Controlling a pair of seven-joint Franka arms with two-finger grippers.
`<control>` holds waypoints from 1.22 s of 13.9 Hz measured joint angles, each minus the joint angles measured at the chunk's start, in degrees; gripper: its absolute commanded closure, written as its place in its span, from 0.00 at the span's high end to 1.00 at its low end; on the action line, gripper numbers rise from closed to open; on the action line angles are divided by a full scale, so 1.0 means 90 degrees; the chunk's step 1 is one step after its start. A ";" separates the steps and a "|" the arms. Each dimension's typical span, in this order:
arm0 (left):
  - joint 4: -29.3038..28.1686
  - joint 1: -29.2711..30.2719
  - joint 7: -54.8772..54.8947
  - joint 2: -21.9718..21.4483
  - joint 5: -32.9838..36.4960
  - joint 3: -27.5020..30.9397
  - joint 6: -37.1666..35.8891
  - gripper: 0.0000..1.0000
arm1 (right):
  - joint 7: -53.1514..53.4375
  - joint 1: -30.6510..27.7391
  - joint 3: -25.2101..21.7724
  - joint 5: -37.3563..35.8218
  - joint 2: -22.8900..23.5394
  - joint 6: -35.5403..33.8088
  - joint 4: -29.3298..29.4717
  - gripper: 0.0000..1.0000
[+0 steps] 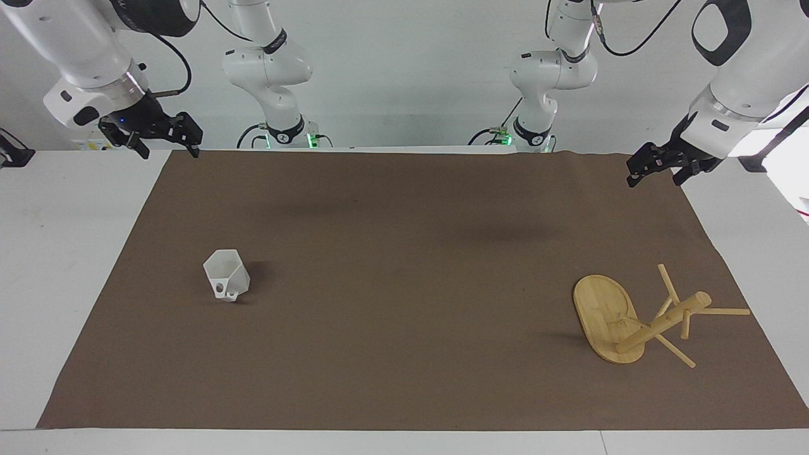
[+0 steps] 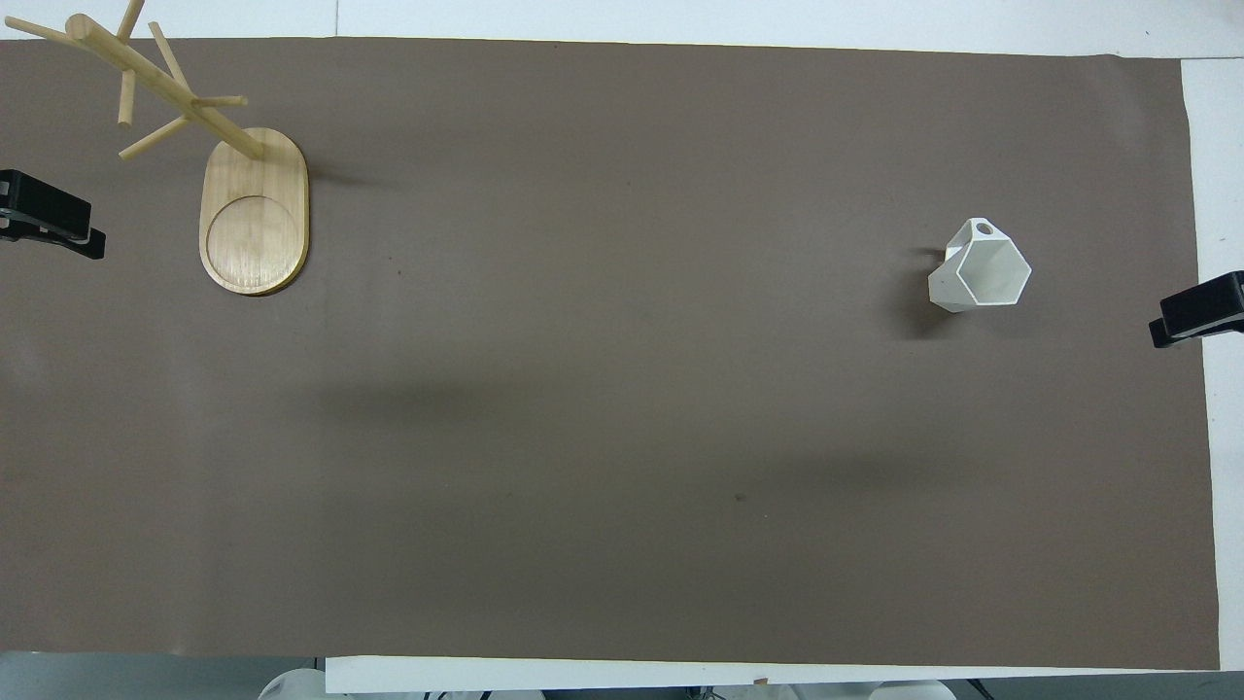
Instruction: Hang cup on rack
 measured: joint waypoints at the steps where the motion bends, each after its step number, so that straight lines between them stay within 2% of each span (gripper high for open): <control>1: 0.0000 0.0000 0.0000 0.0000 0.0000 0.0000 0.0000 1.00 | 0.0000 0.0000 0.0000 0.0000 0.0000 0.0000 0.0000 1.00; 8: 0.0000 0.0000 0.0000 0.0000 0.0000 0.0000 -0.0001 1.00 | 0.0137 0.0008 0.0011 -0.0001 -0.0007 0.0026 0.0008 1.00; 10: 0.0000 0.0000 0.0000 0.0000 0.0000 0.0000 -0.0001 1.00 | -0.0283 0.0011 0.0026 0.0037 -0.0009 0.0094 0.0026 1.00; 14: 0.0000 0.0000 0.0000 0.0000 0.0000 0.0000 -0.0001 1.00 | -0.3468 -0.0416 -0.0051 0.0302 0.0022 0.0546 0.0034 1.00; 17: 0.0000 0.0000 0.0000 0.0000 0.0000 0.0000 -0.0001 1.00 | -0.6198 -0.1199 -0.0094 0.1088 0.0375 0.0606 0.0042 1.00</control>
